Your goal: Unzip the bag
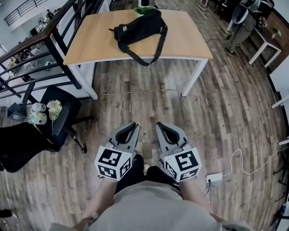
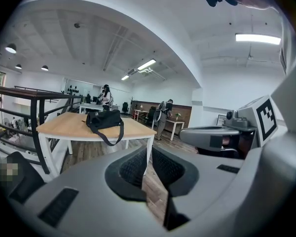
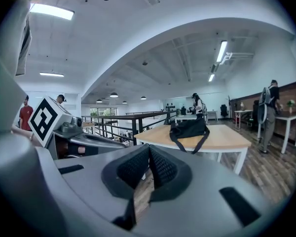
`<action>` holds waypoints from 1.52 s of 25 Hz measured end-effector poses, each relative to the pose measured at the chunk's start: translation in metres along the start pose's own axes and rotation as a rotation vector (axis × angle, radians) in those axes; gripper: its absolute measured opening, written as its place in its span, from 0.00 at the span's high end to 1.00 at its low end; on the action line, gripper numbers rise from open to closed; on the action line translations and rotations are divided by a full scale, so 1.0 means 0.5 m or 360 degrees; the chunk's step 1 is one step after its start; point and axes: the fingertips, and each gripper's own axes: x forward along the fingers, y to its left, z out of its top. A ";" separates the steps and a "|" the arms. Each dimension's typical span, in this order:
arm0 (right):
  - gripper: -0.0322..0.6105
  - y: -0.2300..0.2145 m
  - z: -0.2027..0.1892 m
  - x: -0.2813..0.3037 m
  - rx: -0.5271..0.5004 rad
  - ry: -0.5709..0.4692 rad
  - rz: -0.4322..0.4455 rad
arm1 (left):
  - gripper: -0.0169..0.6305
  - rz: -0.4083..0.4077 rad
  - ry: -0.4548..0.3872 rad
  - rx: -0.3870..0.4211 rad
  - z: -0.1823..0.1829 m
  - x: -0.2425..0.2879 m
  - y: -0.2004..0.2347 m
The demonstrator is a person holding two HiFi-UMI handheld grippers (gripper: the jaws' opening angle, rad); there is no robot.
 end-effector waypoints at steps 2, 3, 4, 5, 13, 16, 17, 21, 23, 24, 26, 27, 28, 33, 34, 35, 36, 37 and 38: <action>0.94 -0.013 -0.009 0.009 0.0021 0.0011 -0.0016 | 0.91 -0.0004 0.0020 -0.0007 -0.008 0.010 0.007; 0.94 -0.021 -0.011 0.017 0.0028 0.0015 -0.0023 | 0.91 -0.0005 0.0024 -0.0009 -0.009 0.017 0.014; 0.94 -0.029 -0.012 0.027 0.0032 0.0017 -0.0028 | 0.91 -0.0003 0.0025 -0.0013 -0.009 0.027 0.023; 0.94 -0.038 -0.012 0.039 0.0034 0.0019 -0.0031 | 0.91 0.0002 0.0024 -0.0019 -0.008 0.038 0.034; 0.93 -0.099 0.019 0.225 0.0101 0.0015 0.0026 | 0.91 -0.0004 0.0020 -0.0015 0.052 0.164 0.189; 0.93 -0.119 0.056 0.309 0.0067 0.0016 0.0045 | 0.91 -0.0035 -0.0013 -0.0028 0.103 0.219 0.259; 0.93 -0.128 0.070 0.334 0.0062 0.0011 0.0049 | 0.91 -0.0048 -0.0028 -0.0031 0.120 0.235 0.280; 0.92 -0.167 0.118 0.442 0.0040 -0.0019 0.0033 | 0.91 -0.0073 -0.0053 -0.0053 0.169 0.293 0.369; 0.92 -0.185 0.138 0.493 0.0015 -0.0031 0.0018 | 0.91 -0.0077 -0.0066 -0.0057 0.190 0.317 0.413; 0.92 -0.194 0.148 0.515 0.0004 -0.0039 0.0006 | 0.91 -0.0081 -0.0073 -0.0053 0.199 0.328 0.433; 0.92 -0.211 0.164 0.548 -0.0001 -0.0051 -0.0021 | 0.91 -0.0084 -0.0074 -0.0052 0.212 0.348 0.468; 0.92 -0.216 0.167 0.561 0.0001 -0.0049 -0.0032 | 0.91 -0.0085 -0.0067 -0.0061 0.213 0.358 0.482; 0.92 -0.219 0.167 0.573 -0.0001 -0.0036 -0.0038 | 0.91 -0.0088 -0.0058 -0.0076 0.212 0.366 0.494; 0.92 -0.197 0.147 0.644 0.0005 0.0064 0.0065 | 0.91 -0.0116 -0.0013 -0.0143 0.197 0.406 0.527; 0.92 -0.191 0.145 0.658 0.0031 0.0068 0.0098 | 0.91 -0.0115 -0.0002 -0.0151 0.193 0.414 0.533; 0.92 -0.188 0.144 0.671 0.0040 0.0075 0.0122 | 0.91 -0.0112 0.0009 -0.0158 0.189 0.421 0.540; 0.92 -0.189 0.142 0.684 0.0032 0.0083 0.0135 | 0.91 -0.0106 0.0019 -0.0163 0.185 0.429 0.548; 0.92 -0.194 0.141 0.696 0.0018 0.0091 0.0140 | 0.91 -0.0100 0.0027 -0.0167 0.183 0.438 0.557; 0.92 -0.202 0.141 0.709 0.0006 0.0095 0.0140 | 0.91 -0.0092 0.0032 -0.0170 0.182 0.448 0.567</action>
